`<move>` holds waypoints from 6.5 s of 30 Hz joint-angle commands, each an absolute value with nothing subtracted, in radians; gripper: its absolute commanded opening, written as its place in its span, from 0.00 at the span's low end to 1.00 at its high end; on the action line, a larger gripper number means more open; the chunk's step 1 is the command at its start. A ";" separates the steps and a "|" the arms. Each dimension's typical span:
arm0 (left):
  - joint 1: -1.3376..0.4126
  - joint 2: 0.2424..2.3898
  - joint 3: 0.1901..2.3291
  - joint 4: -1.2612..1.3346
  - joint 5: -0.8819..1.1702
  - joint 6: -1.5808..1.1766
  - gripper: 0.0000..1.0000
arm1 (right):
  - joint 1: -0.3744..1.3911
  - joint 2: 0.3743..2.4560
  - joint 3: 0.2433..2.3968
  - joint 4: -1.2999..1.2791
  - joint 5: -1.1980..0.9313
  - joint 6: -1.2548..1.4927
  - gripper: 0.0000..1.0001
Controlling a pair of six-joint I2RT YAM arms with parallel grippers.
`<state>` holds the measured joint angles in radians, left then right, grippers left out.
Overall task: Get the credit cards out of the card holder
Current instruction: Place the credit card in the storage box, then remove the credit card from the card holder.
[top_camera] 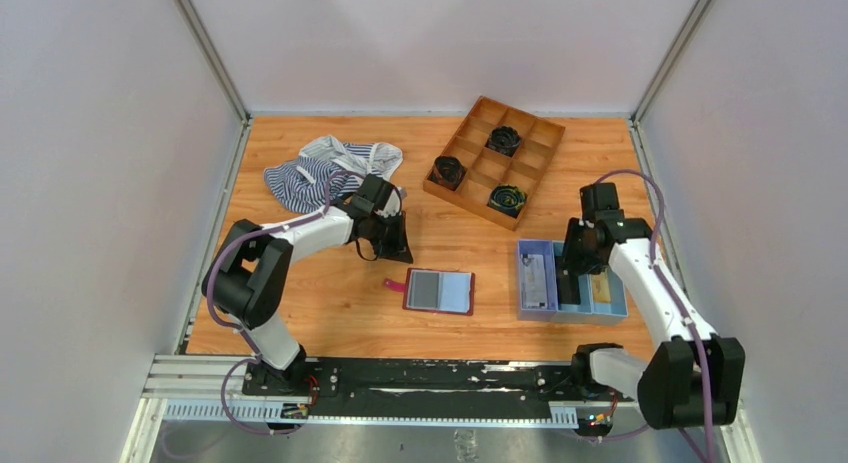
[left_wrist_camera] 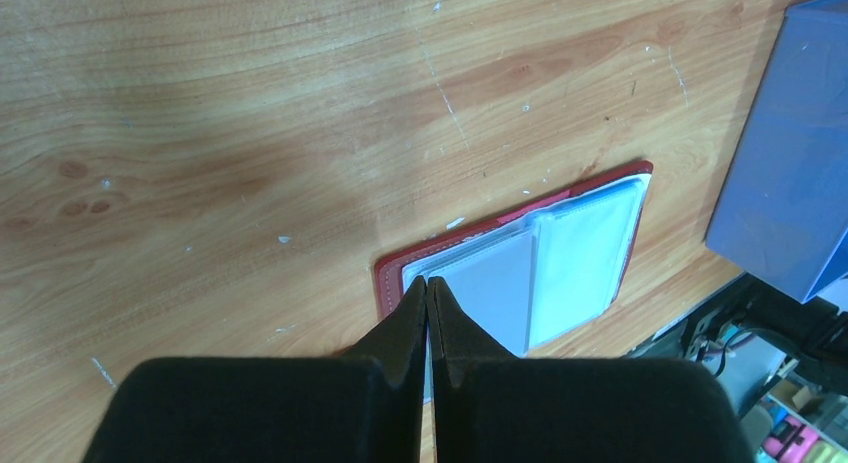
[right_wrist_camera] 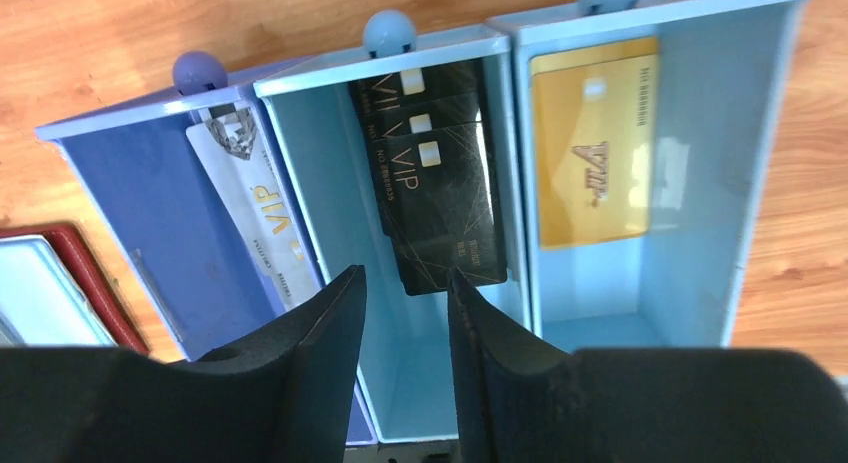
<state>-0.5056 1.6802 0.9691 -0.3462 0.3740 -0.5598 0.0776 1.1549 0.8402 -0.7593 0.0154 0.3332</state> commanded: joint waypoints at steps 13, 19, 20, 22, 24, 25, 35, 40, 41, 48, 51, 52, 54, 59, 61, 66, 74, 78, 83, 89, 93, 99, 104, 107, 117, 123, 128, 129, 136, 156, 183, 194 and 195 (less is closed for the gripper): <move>-0.505 1.624 0.995 -0.476 0.288 -0.516 0.10 | 0.345 0.956 0.941 -0.550 -0.167 0.517 0.41; -0.510 1.601 0.945 -0.439 0.355 -0.537 0.19 | 0.638 1.178 0.855 -0.329 -0.202 0.648 0.41; -0.513 1.597 0.934 -0.424 0.371 -0.543 0.20 | 0.663 1.217 0.850 -0.307 -0.207 0.659 0.41; -0.523 1.592 0.914 -0.393 0.396 -0.556 0.26 | 0.691 1.285 0.839 -0.259 -0.223 0.670 0.41; -0.534 1.596 0.904 -0.375 0.410 -0.562 0.29 | 0.698 1.337 0.824 -0.225 -0.235 0.677 0.41; -0.539 1.604 0.902 -0.371 0.418 -0.566 0.29 | 0.697 1.358 0.817 -0.208 -0.233 0.679 0.41; -0.572 1.670 0.884 -0.298 0.466 -0.603 0.30 | 0.695 1.469 0.763 -0.206 -0.135 0.692 0.41; -0.577 1.693 0.885 -0.288 0.467 -0.601 0.31 | 0.693 1.499 0.761 -0.205 -0.133 0.693 0.40; -0.579 1.696 0.884 -0.285 0.465 -0.602 0.31 | 0.695 1.505 0.758 -0.200 -0.133 0.695 0.40; -0.586 1.693 0.881 -0.280 0.412 -0.601 0.37 | 0.694 1.538 0.743 -0.182 -0.143 0.705 0.40; -0.588 1.689 0.883 -0.296 0.381 -0.584 0.39 | 0.694 1.544 0.735 -0.174 -0.140 0.704 0.41; -0.589 1.691 0.880 -0.293 0.384 -0.584 0.38 | 0.694 1.546 0.734 -0.172 -0.137 0.703 0.41; -0.589 1.700 0.870 -0.271 0.403 -0.595 0.38 | 0.694 1.555 0.733 -0.170 -0.135 0.702 0.41; -0.594 1.714 0.853 -0.204 0.479 -0.634 0.35 | 0.694 1.573 0.733 -0.160 -0.148 0.705 0.41; -0.594 1.705 0.842 -0.152 0.521 -0.663 0.34 | 0.695 1.575 0.732 -0.156 -0.149 0.705 0.41; -0.600 1.700 0.804 -0.015 0.624 -0.775 0.33 | 0.694 1.590 0.731 -0.146 -0.153 0.708 0.41; -0.615 1.638 0.817 -0.014 0.636 -0.804 0.32 | 0.694 1.589 0.724 -0.136 -0.163 0.716 0.41; -0.639 1.609 0.825 -0.014 0.669 -0.831 0.32 | 0.695 1.593 0.724 -0.134 -0.163 0.720 0.41; -0.665 1.604 0.831 -0.014 0.673 -0.840 0.32 | 0.691 1.567 0.720 -0.145 -0.157 0.725 0.41; -0.680 1.650 0.844 -0.014 0.665 -0.830 0.32 | 0.640 1.413 0.696 -0.242 -0.111 0.709 0.41; -0.683 1.650 0.858 -0.020 0.653 -0.821 0.32 | 0.594 1.277 0.683 -0.335 -0.062 0.674 0.42; -0.683 1.620 0.917 -0.166 0.563 -0.742 0.32 | 0.590 1.182 0.725 -0.404 -0.079 0.638 0.43; -0.683 1.637 0.903 -0.182 0.547 -0.753 0.33 | 0.620 1.208 0.712 -0.281 -0.201 0.678 0.43; -0.676 1.642 0.886 -0.195 0.523 -0.751 0.33 | 0.657 1.244 0.678 -0.141 -0.287 0.742 0.43; -0.631 1.669 0.839 -0.124 0.608 -0.767 0.33 | 0.706 1.396 0.649 -0.008 -0.295 0.798 0.42; -0.631 1.688 0.801 -0.044 0.639 -0.812 0.33 | 0.676 1.429 0.604 -0.009 -0.265 0.811 0.41; -0.631 1.719 0.793 -0.025 0.642 -0.816 0.33 | 0.669 1.465 0.577 0.028 -0.262 0.822 0.41; -0.631 1.721 0.792 -0.025 0.640 -0.815 0.33 | 0.668 1.465 0.570 0.029 -0.258 0.828 0.41; -0.632 1.740 0.795 -0.026 0.642 -0.810 0.34 | 0.650 1.450 0.526 0.043 -0.249 0.841 0.41; -0.656 1.779 0.816 0.047 0.676 -0.858 0.27 | 0.605 1.423 0.434 0.133 -0.292 0.857 0.40; -0.559 1.684 0.699 0.070 0.660 -0.861 0.00 | 0.587 1.434 0.427 0.131 -0.301 0.852 0.40; -0.499 1.579 0.686 0.070 0.730 -0.828 0.00 | 0.583 1.281 0.554 -0.058 -0.333 0.780 0.53; -0.499 1.571 0.691 0.070 0.743 -0.827 0.00 | 0.584 1.264 0.566 -0.064 -0.343 0.776 0.56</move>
<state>-0.5022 1.6108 0.6762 0.0700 0.6914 -0.8577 0.5987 1.3289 0.5045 0.0917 -0.3550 0.8371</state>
